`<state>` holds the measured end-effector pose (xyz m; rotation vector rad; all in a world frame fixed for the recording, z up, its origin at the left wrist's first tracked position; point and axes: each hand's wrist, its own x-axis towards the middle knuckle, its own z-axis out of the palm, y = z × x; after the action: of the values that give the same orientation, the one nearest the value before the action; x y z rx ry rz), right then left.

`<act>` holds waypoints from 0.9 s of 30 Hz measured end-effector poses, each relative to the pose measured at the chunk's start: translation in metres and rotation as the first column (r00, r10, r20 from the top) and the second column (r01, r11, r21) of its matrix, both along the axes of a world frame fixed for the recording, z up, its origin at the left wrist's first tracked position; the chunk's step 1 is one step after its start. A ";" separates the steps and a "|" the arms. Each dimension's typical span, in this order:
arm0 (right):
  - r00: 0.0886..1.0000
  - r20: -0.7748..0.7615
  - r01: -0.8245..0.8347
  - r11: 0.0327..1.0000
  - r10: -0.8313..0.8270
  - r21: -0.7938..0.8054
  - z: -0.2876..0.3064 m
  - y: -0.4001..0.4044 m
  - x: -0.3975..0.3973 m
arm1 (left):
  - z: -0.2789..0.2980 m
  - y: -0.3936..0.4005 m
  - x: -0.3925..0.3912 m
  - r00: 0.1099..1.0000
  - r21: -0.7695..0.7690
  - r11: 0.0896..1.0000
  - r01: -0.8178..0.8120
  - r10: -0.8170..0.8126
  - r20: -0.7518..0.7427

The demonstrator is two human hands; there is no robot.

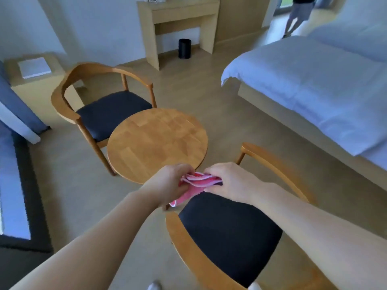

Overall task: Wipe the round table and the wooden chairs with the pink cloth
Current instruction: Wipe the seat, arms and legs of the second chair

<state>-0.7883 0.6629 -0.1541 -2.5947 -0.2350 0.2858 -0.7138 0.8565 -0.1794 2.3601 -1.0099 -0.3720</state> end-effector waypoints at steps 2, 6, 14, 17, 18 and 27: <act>0.996 -0.003 0.084 0.996 -0.084 -0.023 -0.003 0.017 -0.004 | -0.002 0.009 0.014 0.995 0.019 0.995 0.099 -0.099 0.004; 0.960 0.033 0.280 0.955 -0.278 -0.094 0.002 0.033 -0.013 | 0.004 0.013 0.033 0.965 -0.004 0.966 0.257 -0.257 0.051; 0.811 0.109 0.584 0.798 -0.574 -0.150 0.014 0.030 -0.081 | 0.012 -0.025 -0.005 0.855 0.000 0.857 0.515 -0.514 0.064; 0.751 0.099 0.661 0.742 -0.653 -0.112 0.009 0.034 -0.117 | 0.007 -0.039 -0.037 0.807 0.032 0.806 0.590 -0.590 -0.014; 0.731 0.096 0.682 0.724 -0.675 -0.104 0.006 0.036 -0.130 | 0.003 -0.042 -0.049 0.786 0.047 0.785 0.618 -0.618 -0.021; 0.504 0.051 0.863 0.500 -0.862 -0.075 0.006 0.053 -0.218 | 0.000 -0.075 -0.116 0.615 0.002 0.616 0.788 -0.788 -0.028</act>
<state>-1.0063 0.7161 -0.1483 -2.4287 1.1141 -0.0993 -0.8301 0.7819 -0.1794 1.7596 -2.0236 -0.7228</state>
